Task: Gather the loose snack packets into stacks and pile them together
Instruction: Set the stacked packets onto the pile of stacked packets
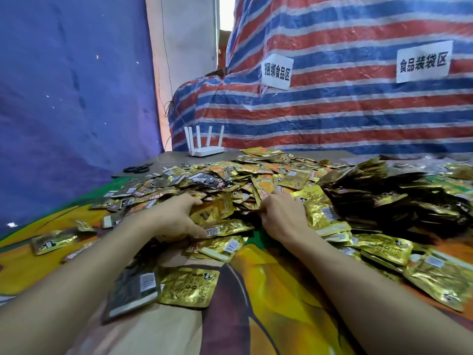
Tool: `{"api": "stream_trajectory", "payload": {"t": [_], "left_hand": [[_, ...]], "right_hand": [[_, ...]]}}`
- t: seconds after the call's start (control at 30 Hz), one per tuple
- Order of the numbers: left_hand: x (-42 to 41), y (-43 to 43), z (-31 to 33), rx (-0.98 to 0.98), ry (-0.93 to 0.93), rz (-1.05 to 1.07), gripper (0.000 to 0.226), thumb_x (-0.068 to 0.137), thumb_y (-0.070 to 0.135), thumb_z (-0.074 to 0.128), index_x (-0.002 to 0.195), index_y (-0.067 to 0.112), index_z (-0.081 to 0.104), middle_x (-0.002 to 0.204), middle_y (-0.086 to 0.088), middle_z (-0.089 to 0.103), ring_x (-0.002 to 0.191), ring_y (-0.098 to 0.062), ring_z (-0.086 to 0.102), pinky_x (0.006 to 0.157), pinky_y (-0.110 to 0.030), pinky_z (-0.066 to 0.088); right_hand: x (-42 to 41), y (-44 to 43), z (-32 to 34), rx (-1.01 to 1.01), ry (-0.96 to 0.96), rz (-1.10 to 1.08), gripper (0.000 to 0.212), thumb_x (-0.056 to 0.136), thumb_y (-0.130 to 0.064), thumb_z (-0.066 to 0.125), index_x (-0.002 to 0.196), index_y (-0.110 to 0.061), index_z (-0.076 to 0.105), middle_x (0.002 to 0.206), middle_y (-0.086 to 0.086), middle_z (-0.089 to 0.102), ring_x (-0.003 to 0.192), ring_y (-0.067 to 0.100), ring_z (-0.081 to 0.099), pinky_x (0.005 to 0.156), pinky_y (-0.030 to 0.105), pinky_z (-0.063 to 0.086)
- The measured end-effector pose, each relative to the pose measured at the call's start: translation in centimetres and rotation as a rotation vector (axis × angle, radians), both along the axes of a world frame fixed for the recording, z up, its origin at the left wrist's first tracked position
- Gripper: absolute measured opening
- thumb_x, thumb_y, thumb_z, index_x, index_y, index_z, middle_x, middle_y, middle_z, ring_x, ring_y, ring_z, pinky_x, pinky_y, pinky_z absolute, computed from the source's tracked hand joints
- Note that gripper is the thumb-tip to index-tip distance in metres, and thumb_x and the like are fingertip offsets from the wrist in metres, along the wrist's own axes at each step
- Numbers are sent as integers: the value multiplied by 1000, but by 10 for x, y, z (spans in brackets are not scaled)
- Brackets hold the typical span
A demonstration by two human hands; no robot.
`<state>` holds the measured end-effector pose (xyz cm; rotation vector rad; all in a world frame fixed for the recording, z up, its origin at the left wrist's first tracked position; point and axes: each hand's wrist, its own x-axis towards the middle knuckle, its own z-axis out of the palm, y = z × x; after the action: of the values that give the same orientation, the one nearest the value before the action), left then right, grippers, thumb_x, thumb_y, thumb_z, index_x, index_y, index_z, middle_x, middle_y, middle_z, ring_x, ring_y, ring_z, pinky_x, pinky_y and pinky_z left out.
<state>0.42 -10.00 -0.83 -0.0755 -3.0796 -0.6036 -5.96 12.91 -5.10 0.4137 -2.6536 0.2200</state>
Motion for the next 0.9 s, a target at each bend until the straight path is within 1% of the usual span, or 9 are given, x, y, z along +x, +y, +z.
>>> {"api": "stream_trajectory", "payload": {"t": [0.07, 0.17, 0.27, 0.4, 0.53, 0.63, 0.7, 0.8, 0.9], "left_hand": [[0, -1, 3, 30, 35, -14, 25, 84, 28, 80, 102, 24, 63, 102, 6, 71, 93, -16, 65, 71, -25, 45], [1, 0, 6, 120, 142, 72, 32, 86, 26, 78, 113, 16, 64, 111, -5, 70, 94, -21, 65, 78, -32, 50], [1, 2, 10, 330, 267, 114, 15, 87, 20, 77, 95, 16, 64, 88, -6, 70, 74, -19, 66, 66, -34, 52], [-1, 8, 15, 678, 435, 203, 13, 89, 23, 74, 96, 20, 64, 87, -3, 72, 77, -21, 70, 67, -32, 49], [-5, 22, 19, 1063, 479, 221, 19, 90, 23, 74, 103, 12, 67, 94, -8, 77, 76, -23, 76, 71, -39, 60], [-9, 32, 19, 1292, 534, 304, 25, 84, 21, 80, 102, 14, 64, 96, -8, 76, 75, -23, 76, 68, -40, 61], [-10, 40, 16, 1428, 528, 319, 35, 79, 16, 83, 107, 11, 63, 97, -11, 76, 80, -27, 76, 74, -45, 62], [-7, 61, 7, 1445, 489, 298, 31, 75, 16, 85, 100, 7, 69, 88, -9, 78, 77, -30, 76, 76, -47, 62], [-4, 88, -6, 1405, 423, 262, 26, 80, 21, 83, 98, 4, 74, 87, -13, 78, 80, -34, 76, 78, -53, 61]], "right_hand": [[2, 3, 2, -52, 20, 43, 20, 97, -19, 57, 110, -14, 72, 113, 5, 61, 111, 30, 55, 92, 43, 45], [7, 1, 4, -131, 63, 84, 13, 96, -11, 54, 106, -11, 62, 104, 7, 65, 99, 34, 60, 79, 42, 46], [10, 1, 11, -218, 156, 113, 13, 94, -7, 51, 106, -13, 52, 90, 8, 67, 83, 37, 62, 66, 38, 39], [14, 6, 30, -472, 289, 163, 10, 98, -11, 53, 106, -13, 58, 79, 5, 64, 68, 29, 59, 61, 34, 41], [19, 15, 50, -888, 249, 303, 15, 97, -6, 56, 97, -18, 64, 80, -7, 62, 70, 7, 56, 52, 12, 41], [23, 29, 63, -1115, 175, 407, 24, 95, -1, 53, 93, -22, 67, 77, -13, 65, 75, 3, 59, 56, 12, 46], [23, 38, 64, -1269, 116, 444, 35, 88, 6, 49, 85, -25, 67, 66, -17, 62, 63, -3, 56, 53, 11, 44], [21, 49, 52, -1521, 19, 460, 34, 79, 12, 42, 77, -16, 63, 58, -2, 53, 47, 12, 51, 41, 22, 42], [17, 54, 40, -1676, -131, 456, 32, 85, 11, 38, 83, -10, 62, 64, 7, 50, 43, 13, 49, 36, 23, 39]]}}
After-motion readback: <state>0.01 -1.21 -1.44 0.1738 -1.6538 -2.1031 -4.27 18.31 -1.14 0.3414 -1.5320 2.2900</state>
